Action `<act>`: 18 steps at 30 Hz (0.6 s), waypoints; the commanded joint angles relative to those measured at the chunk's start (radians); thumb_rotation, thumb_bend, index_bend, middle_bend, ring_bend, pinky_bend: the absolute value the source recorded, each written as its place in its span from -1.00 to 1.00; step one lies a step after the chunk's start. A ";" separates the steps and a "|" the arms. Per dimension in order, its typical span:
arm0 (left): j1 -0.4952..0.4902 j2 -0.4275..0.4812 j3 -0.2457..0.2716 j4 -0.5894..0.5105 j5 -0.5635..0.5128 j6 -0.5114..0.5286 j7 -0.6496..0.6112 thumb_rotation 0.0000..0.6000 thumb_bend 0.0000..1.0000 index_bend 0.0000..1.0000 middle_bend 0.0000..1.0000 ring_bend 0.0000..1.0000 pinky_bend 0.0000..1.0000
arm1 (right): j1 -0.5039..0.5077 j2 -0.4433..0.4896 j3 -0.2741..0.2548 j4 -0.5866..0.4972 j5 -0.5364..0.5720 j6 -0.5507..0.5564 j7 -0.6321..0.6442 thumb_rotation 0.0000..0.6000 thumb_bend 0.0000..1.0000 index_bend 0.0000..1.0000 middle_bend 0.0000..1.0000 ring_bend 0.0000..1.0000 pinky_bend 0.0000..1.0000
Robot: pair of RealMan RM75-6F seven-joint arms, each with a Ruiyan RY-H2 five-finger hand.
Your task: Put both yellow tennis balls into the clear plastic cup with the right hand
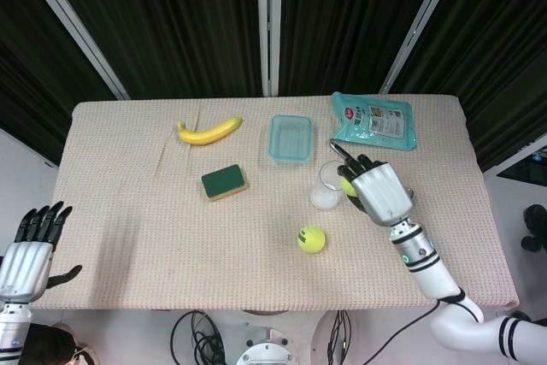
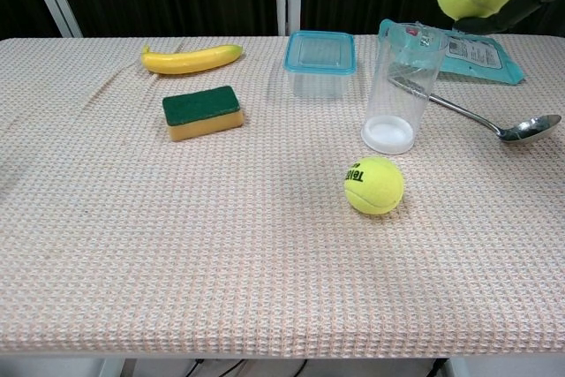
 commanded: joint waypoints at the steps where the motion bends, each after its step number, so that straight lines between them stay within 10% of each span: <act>1: 0.001 0.003 -0.002 -0.003 0.002 0.005 -0.003 1.00 -1.00 -1.00 -1.00 -1.00 -1.00 | 0.039 -0.028 0.023 0.028 0.038 -0.032 -0.001 1.00 -0.45 0.39 0.22 0.16 0.55; 10: 0.001 0.012 -0.002 0.000 0.005 0.005 -0.025 1.00 -1.00 -0.99 -1.00 -1.00 -1.00 | 0.085 -0.051 0.020 0.039 0.113 -0.081 -0.004 1.00 -0.62 0.02 -0.25 -0.40 -0.01; 18: -0.001 0.012 -0.004 0.009 -0.007 -0.005 -0.038 1.00 -1.00 -0.99 -1.00 -1.00 -1.00 | 0.100 -0.026 0.020 0.010 0.180 -0.125 0.095 1.00 -1.00 -0.79 -0.83 -1.00 -0.76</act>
